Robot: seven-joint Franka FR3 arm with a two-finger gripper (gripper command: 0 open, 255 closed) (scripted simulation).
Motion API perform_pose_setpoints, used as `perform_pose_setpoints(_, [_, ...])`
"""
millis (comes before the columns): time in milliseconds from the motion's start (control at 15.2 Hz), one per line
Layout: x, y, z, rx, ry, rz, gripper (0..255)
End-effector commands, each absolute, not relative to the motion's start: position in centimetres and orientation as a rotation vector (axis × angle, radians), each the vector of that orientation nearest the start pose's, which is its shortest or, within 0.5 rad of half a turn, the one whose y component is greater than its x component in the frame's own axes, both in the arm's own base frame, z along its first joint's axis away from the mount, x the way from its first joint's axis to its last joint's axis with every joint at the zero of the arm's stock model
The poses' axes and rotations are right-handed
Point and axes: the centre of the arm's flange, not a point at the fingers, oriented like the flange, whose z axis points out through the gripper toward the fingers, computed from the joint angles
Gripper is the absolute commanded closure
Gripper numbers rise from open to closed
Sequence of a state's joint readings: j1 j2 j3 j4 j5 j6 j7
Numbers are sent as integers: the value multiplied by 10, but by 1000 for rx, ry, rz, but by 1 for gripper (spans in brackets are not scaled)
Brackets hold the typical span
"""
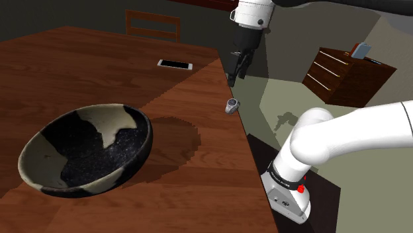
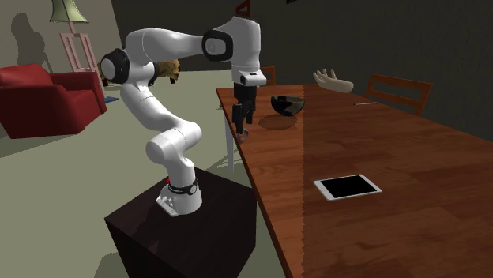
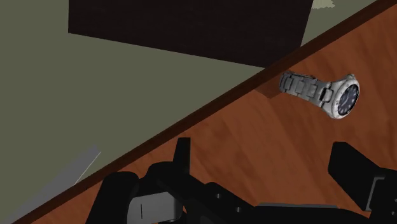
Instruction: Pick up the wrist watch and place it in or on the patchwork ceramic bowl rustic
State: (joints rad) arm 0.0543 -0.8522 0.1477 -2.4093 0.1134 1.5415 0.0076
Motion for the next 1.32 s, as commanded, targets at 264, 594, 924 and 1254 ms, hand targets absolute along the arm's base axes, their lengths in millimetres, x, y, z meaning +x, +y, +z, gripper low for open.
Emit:
perform_pose_setpoints(264, [246,124,554,-3081,-232,90,0])
perform_pose_setpoints(594, [244,125,528,-3081,-232,90,0])
perform_pose_setpoints(924, [244,126,519,-3081,-232,90,0])
perform_pose_setpoints(1254, [244,126,519,-3081,-232,90,255])
